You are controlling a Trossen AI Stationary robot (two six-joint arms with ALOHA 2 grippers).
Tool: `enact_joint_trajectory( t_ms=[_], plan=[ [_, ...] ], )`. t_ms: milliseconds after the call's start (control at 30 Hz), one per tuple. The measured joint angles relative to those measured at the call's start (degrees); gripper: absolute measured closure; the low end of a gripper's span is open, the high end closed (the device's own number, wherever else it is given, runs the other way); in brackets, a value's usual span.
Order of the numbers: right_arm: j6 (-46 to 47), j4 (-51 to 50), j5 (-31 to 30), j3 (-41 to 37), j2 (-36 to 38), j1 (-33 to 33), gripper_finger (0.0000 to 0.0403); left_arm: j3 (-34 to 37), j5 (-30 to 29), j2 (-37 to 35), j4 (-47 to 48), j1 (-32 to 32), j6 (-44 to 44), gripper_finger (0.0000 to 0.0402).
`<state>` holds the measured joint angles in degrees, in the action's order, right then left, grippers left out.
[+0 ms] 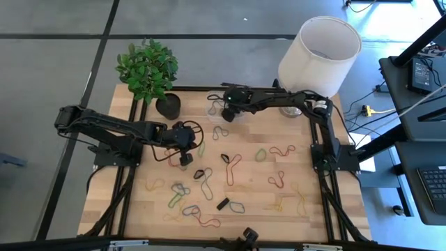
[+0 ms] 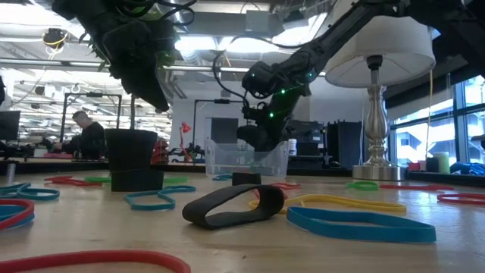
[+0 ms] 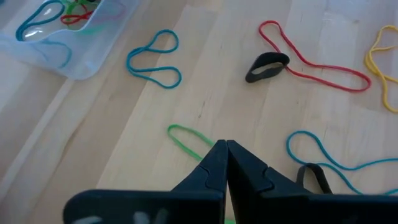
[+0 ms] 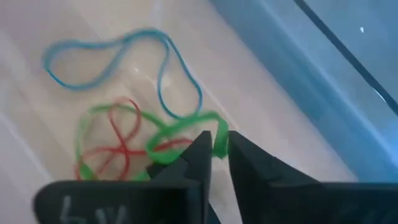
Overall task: Pick and place rubber bands into bin
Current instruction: Put the green rubber band into the transparent bin, then put the blue rubber band into the transparent bin
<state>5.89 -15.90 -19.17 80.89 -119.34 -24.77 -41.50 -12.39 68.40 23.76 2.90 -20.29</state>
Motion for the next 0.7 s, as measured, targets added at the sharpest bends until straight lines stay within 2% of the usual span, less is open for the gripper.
enact_joint_trajectory(
  t_ms=[167, 400, 567, 700],
  plan=[
    [0.3, -1.2, 0.0, 0.0, 2.9, 0.3, 0.0301, 0.0, 1.5, 0.0, 0.3, 0.0, 0.3, 0.0399],
    [5.5, -4.3, 0.4, 0.0, 6.8, 0.3, 0.0254, 0.0, 5.3, 0.0, 0.3, 0.0, 3.5, 0.0399],
    [10.4, -7.8, 7.5, 0.0, 10.4, 0.9, 0.0249, 0.0, 8.6, 0.0, 0.4, 0.0, 5.9, 0.0399],
    [12.5, -11.9, 11.8, 0.0, 15.0, 4.3, 0.0263, 0.0, 10.8, 0.0, 0.4, 0.0, 8.7, 0.0399]
  ],
)
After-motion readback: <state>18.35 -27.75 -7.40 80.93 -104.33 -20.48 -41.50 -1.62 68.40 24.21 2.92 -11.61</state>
